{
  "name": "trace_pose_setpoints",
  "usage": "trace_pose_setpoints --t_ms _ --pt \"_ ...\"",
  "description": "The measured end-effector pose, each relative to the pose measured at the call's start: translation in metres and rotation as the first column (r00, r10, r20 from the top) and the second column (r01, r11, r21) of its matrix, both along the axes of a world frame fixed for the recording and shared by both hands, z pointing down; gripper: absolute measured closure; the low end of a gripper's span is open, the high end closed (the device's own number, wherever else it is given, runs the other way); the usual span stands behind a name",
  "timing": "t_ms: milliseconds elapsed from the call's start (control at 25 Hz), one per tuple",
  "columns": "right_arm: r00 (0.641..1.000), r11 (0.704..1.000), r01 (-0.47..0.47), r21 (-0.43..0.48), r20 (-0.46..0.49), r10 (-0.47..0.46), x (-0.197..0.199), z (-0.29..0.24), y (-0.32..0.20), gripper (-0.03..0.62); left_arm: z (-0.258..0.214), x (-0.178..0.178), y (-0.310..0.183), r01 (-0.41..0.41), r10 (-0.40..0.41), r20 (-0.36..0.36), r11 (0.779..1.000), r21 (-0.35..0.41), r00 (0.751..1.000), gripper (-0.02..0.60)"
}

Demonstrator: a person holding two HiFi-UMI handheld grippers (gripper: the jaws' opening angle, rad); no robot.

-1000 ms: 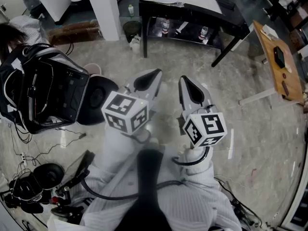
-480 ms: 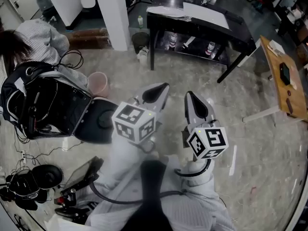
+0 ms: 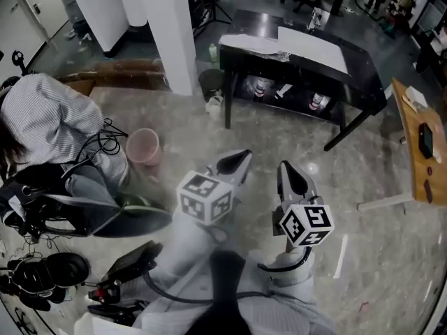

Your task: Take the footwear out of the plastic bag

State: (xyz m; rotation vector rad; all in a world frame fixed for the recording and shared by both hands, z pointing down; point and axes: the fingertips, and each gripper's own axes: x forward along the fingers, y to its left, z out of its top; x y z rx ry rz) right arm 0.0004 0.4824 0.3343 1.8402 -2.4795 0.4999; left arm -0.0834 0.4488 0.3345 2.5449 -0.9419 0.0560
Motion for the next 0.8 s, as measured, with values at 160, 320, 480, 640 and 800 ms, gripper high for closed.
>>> trace_pose_setpoints --t_ms 160,320,480,640,800 --pt "1.000 1.000 0.019 0.014 0.009 -0.019 0.017 -0.006 -0.107 0.580 -0.010 0.012 -0.104 0.019 -0.019 -0.010 1.000 0.015 1.000 0.580" --pt "1.000 0.999 0.018 0.026 0.008 -0.018 0.037 -0.022 -0.207 0.580 -0.034 0.034 -0.207 0.008 -0.007 -0.031 0.999 0.039 0.999 0.580" --pt "1.000 1.000 0.004 0.003 0.002 -0.004 0.060 -0.014 -0.287 0.580 -0.031 0.056 -0.292 0.009 -0.008 -0.031 0.999 0.034 0.999 0.580" --pt "1.000 0.999 -0.005 -0.043 0.017 0.006 0.089 0.009 -0.362 0.580 -0.003 0.072 -0.363 0.022 -0.022 -0.015 1.000 -0.012 1.000 0.580" --pt "1.000 0.997 0.017 -0.071 0.023 -0.015 0.120 0.025 -0.448 0.580 0.012 0.089 -0.450 0.061 -0.062 -0.008 0.997 -0.039 0.998 0.580"
